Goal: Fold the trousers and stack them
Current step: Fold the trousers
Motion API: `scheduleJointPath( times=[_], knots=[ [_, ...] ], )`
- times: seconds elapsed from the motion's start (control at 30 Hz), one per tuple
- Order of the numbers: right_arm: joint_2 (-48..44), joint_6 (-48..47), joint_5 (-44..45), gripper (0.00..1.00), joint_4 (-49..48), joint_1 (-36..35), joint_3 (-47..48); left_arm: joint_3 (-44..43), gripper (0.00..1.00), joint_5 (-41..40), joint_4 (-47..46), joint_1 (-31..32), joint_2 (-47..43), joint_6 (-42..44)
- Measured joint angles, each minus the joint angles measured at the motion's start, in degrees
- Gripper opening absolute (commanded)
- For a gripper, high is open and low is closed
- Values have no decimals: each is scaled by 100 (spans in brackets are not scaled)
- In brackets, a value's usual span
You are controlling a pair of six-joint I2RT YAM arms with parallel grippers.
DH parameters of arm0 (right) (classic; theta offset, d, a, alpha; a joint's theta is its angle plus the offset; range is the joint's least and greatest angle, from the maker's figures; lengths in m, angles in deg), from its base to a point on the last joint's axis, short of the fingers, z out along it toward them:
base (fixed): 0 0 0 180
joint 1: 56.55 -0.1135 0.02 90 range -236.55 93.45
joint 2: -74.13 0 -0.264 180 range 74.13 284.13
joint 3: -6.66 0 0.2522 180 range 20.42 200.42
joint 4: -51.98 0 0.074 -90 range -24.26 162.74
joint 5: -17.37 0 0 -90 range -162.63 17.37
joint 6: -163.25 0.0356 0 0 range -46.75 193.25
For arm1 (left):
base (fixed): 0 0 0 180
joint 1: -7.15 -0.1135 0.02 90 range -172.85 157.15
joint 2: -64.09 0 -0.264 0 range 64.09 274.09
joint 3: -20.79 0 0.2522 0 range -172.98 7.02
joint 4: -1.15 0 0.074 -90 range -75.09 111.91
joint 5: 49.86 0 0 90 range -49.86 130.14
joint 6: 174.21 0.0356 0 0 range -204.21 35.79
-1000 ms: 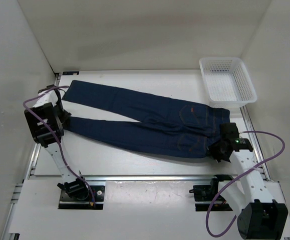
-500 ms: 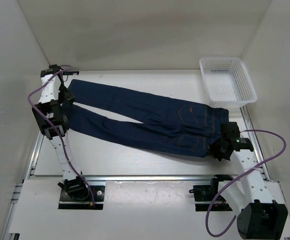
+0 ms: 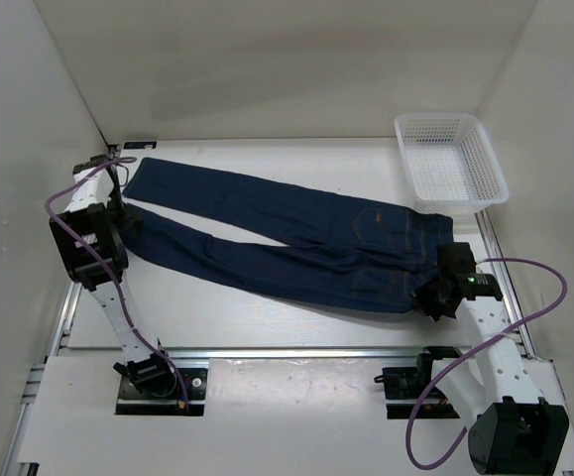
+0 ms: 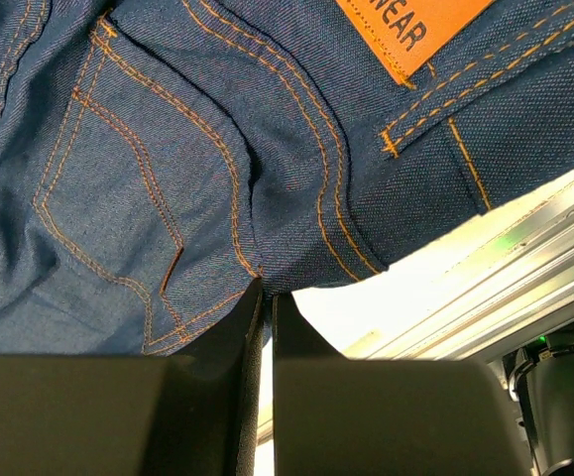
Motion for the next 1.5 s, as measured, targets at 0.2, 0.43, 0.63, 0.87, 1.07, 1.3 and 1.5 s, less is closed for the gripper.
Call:
scheduleJointPath(
  times=[0.2,0.43,0.63,0.87,1.07,1.3,1.5],
  knots=[
    [0,-24,-4,1,4,0,0,81,72,240,-280,-339,157,-37],
    [0,-39,-11,1,2,0,0,-485,20,216,-358,-315,728,-114],
    [0,-44,-46,1,2,0,0,-813,10,66,-153,-284,898,-151],
    [2,-87,-61,1,2,0,0,-481,63,-503,210,-280,160,-133],
    [72,-131,-66,1,-2,0,0,-328,100,-605,160,-308,-378,-140],
    [59,-170,-66,1,-4,0,0,678,74,-2,-201,-439,-369,-214],
    [59,-190,-68,1,-7,0,0,1810,79,745,-669,-949,-625,-227]
  ],
)
